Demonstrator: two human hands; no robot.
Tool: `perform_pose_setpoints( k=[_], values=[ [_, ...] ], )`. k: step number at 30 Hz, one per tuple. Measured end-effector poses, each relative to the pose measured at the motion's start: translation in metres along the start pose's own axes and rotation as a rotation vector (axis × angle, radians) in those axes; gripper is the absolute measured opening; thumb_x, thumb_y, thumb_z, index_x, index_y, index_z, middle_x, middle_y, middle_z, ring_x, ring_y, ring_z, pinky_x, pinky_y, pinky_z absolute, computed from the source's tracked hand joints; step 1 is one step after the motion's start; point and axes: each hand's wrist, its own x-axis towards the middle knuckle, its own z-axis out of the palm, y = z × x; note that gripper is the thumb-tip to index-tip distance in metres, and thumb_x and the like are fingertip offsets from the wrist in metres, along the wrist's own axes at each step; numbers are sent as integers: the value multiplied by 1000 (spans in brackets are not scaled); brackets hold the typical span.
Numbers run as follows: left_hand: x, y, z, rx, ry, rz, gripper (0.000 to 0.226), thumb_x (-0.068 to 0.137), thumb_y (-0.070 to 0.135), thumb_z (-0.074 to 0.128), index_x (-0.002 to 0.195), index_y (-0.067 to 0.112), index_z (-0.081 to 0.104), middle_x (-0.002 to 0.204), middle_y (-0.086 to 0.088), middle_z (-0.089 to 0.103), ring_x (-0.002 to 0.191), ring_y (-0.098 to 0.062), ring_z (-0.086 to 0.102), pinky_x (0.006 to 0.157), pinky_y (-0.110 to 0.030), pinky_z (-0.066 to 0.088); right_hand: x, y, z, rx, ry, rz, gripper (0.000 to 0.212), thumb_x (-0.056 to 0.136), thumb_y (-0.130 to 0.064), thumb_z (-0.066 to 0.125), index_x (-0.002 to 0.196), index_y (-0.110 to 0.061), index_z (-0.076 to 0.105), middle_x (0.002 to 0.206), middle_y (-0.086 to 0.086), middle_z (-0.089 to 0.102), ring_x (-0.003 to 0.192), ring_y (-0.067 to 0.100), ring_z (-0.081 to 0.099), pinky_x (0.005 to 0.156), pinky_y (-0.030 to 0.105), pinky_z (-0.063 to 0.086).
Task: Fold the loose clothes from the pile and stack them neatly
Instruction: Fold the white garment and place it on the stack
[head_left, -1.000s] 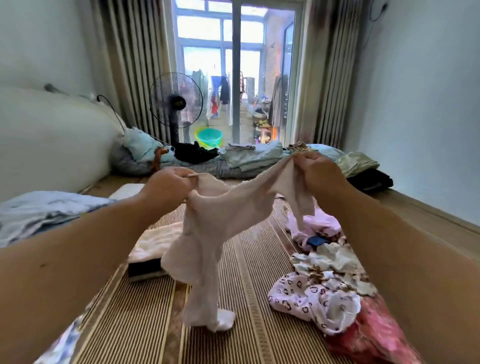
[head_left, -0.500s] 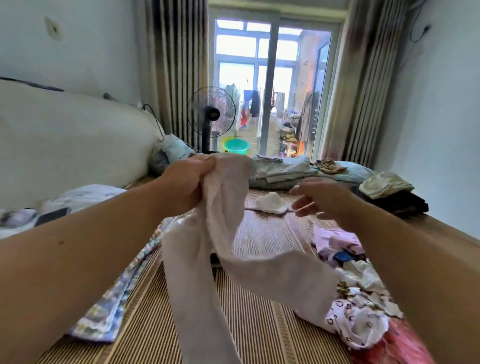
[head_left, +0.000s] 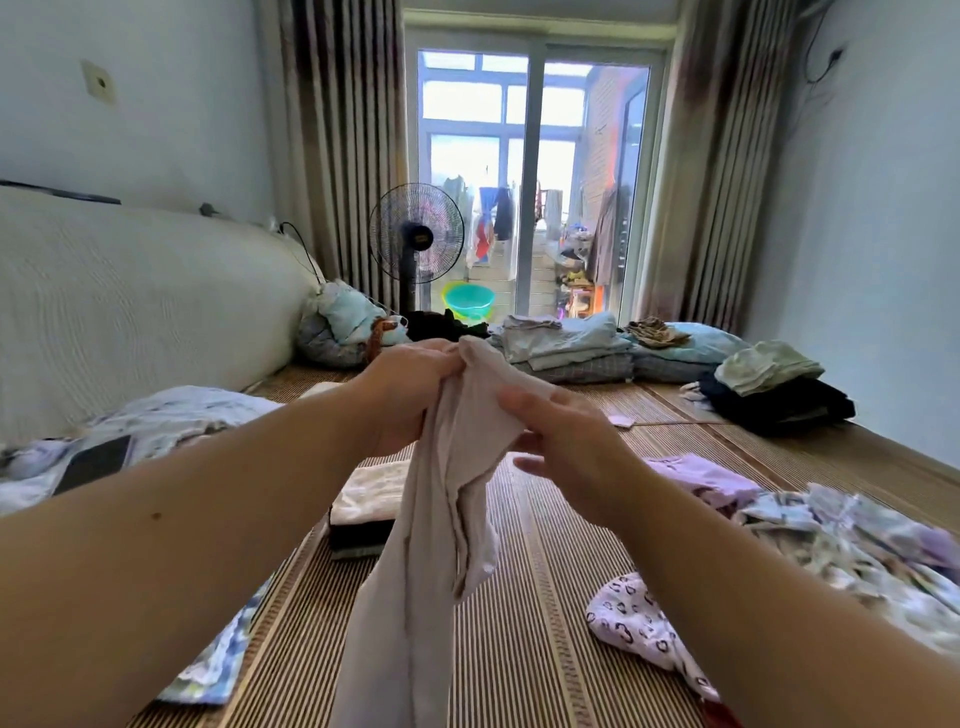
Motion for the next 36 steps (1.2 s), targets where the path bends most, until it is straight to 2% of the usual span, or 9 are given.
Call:
perform_pose_setpoints(
  k=[4, 7, 11, 14, 16, 20, 24, 28, 36],
  values=[
    [-5, 3, -1, 207, -89, -55, 9, 89, 22, 54, 94, 20, 62, 86, -2, 62, 75, -17, 57, 64, -28, 43, 6, -14, 3, -159, 268, -120, 14, 91, -25, 61, 83, -19, 71, 79, 3, 68, 78, 23, 63, 73, 44, 54],
    [-9, 10, 6, 435, -238, 58, 32, 76, 45, 73, 102, 29, 61, 91, 9, 70, 78, -6, 65, 67, -22, 47, 9, -29, -4, -383, 263, -151, 18, 91, -36, 61, 96, -19, 65, 91, 4, 69, 84, 21, 66, 76, 40, 55],
    [-5, 11, 26, 877, -158, 320, 20, 79, 37, 75, 83, 21, 64, 70, 9, 66, 58, 3, 59, 48, -9, 41, 9, -28, -8, -200, 319, -91, 34, 96, -48, 46, 106, -17, 56, 96, 10, 67, 80, 21, 68, 69, 41, 60],
    [-2, 4, 28, 706, -120, 250, 14, 83, 26, 73, 75, 21, 63, 67, 11, 65, 64, -2, 62, 58, -18, 51, -7, -13, -12, -23, 315, -105, 48, 83, -61, 56, 110, -21, 54, 94, 8, 67, 67, 14, 69, 50, 27, 53],
    [-1, 0, 27, 541, -73, 182, 9, 84, 21, 71, 78, 24, 65, 72, 5, 65, 66, -11, 61, 58, -27, 51, -21, 6, -16, -149, 276, -95, 62, 67, -59, 74, 114, -27, 52, 94, 3, 68, 63, 8, 69, 50, 23, 52],
    [3, 1, 18, 175, 40, 20, 8, 89, 14, 65, 87, 22, 65, 73, 4, 69, 61, -10, 66, 53, -25, 52, -38, 33, -24, -633, 162, -16, 19, 75, -18, 73, 92, -16, 66, 85, 8, 71, 78, 24, 70, 75, 48, 58],
    [4, 9, -2, 45, 156, -80, 15, 90, 16, 61, 104, 14, 62, 81, -2, 69, 71, -17, 66, 66, -31, 53, -40, 13, -51, -473, 197, -45, 14, 89, -11, 61, 85, -1, 69, 82, 21, 68, 76, 34, 68, 76, 53, 58],
    [2, 18, -18, 29, 171, -119, 25, 90, 17, 56, 114, 9, 60, 100, -13, 67, 90, -27, 63, 91, -43, 51, -19, -33, -70, -397, 275, -76, 14, 91, -19, 62, 85, -10, 69, 87, 17, 70, 74, 28, 68, 70, 41, 60],
    [17, 31, -23, 166, 259, -216, 29, 85, 18, 69, 111, 10, 61, 98, -10, 66, 81, -21, 62, 79, -35, 52, 25, -93, -65, -477, 473, -79, 15, 85, -21, 67, 74, -10, 67, 71, 6, 64, 60, 17, 56, 58, 26, 47]
  ],
)
